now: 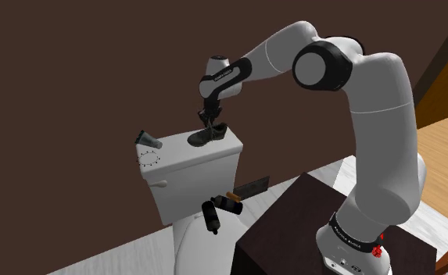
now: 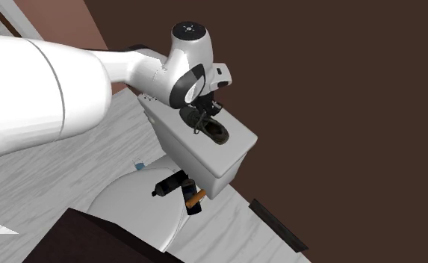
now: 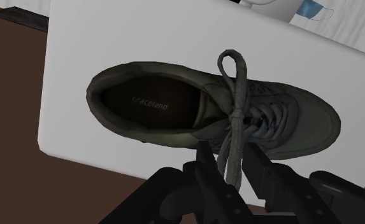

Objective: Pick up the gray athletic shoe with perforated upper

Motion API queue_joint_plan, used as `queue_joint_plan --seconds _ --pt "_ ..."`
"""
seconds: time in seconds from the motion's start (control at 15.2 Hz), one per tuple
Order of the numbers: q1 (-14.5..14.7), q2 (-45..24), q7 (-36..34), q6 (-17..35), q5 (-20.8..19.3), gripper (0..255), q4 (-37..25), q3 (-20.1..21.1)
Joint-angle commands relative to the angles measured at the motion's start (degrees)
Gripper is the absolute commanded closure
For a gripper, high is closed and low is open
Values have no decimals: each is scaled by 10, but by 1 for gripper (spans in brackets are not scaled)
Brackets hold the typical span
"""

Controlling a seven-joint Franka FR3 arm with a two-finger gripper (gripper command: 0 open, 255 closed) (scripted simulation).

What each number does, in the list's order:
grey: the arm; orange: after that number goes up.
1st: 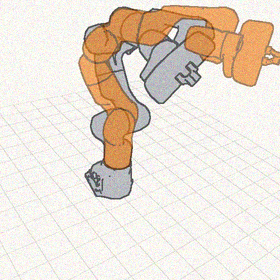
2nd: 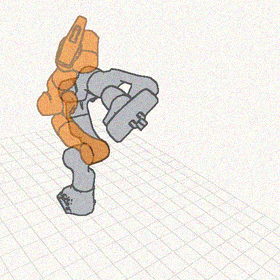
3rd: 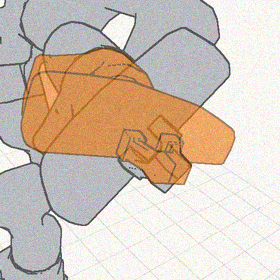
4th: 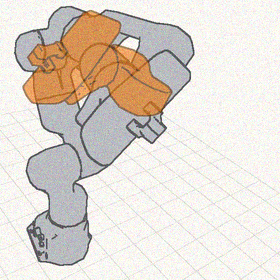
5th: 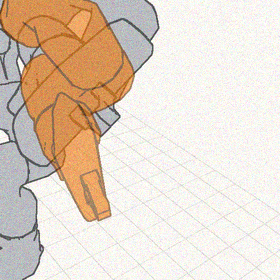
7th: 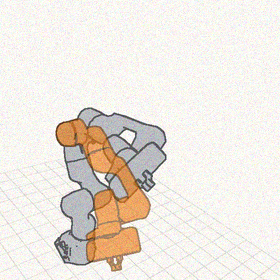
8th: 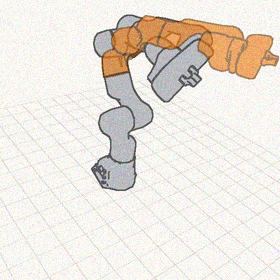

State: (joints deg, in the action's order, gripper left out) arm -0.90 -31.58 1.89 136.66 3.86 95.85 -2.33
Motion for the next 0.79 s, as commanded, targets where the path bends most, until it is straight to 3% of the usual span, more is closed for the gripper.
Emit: queue_joint_plan --seconds 0.0,0.73 --pt "1 8 -1 -12 -1 255 -4 0" --pt "2 41 -5 -67 -4 255 -26 -2"
